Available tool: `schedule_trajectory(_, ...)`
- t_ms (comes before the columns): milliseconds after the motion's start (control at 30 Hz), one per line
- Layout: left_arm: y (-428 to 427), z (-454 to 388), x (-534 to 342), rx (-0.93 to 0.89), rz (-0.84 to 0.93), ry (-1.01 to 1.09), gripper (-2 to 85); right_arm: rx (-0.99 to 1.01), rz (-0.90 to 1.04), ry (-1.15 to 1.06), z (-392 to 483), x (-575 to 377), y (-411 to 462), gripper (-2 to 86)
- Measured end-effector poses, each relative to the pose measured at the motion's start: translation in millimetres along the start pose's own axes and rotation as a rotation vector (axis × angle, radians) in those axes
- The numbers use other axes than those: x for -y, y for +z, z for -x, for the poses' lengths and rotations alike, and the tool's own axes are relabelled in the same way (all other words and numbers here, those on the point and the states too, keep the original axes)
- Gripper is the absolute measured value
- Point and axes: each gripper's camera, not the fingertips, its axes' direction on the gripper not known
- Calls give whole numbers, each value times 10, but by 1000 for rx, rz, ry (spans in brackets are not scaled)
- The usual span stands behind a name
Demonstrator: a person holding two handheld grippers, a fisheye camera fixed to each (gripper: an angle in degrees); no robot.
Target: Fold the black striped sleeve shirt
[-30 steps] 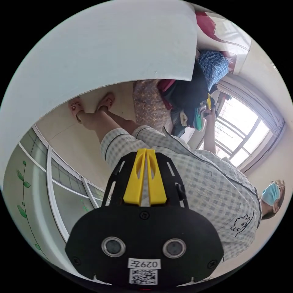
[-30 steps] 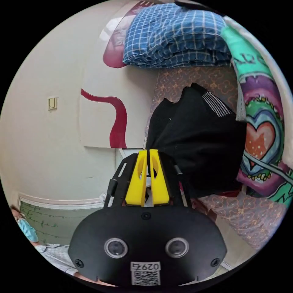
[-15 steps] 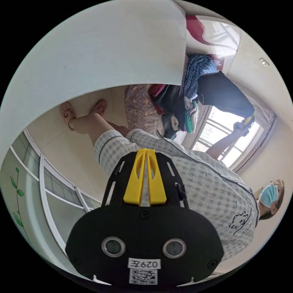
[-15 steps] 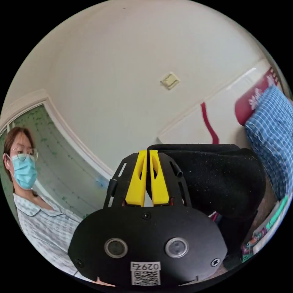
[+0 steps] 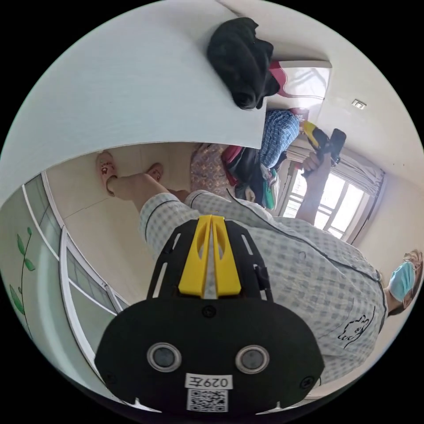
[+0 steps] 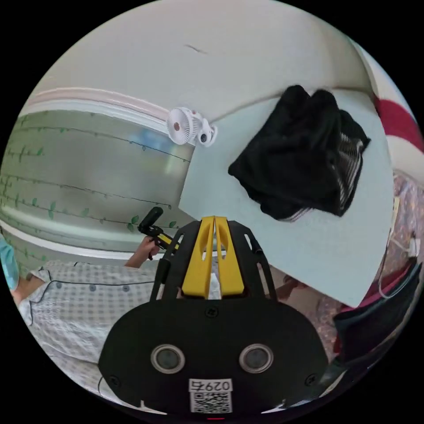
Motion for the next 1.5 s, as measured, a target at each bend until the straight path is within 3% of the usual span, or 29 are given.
schedule_trajectory(133,-536,534,-158,-115,-64,-12,-10,104,-163,190,-428,152,197,22)
schedule_trajectory(333,-1072,732,68,-190,-95,68,-10,-1,-338,264,-591,673,338,70)
schedule_trajectory(633,-1302,696,366,-31,-57,95,-10,53,-281,302,-1143,1662,868,57)
schedule_trajectory(933,-1396,882,513,-170,-148,28,-10,145,-276,266,-1702,2608,959,35)
schedule_trajectory(1267,-1616,706,781,-11,-165,67,-10,143,-276,207,-2176,3480,976,12)
schedule_trajectory(1500,-1654,860,703,5,-174,23,-10,160,-240,212,-2490,3905,1163,11)
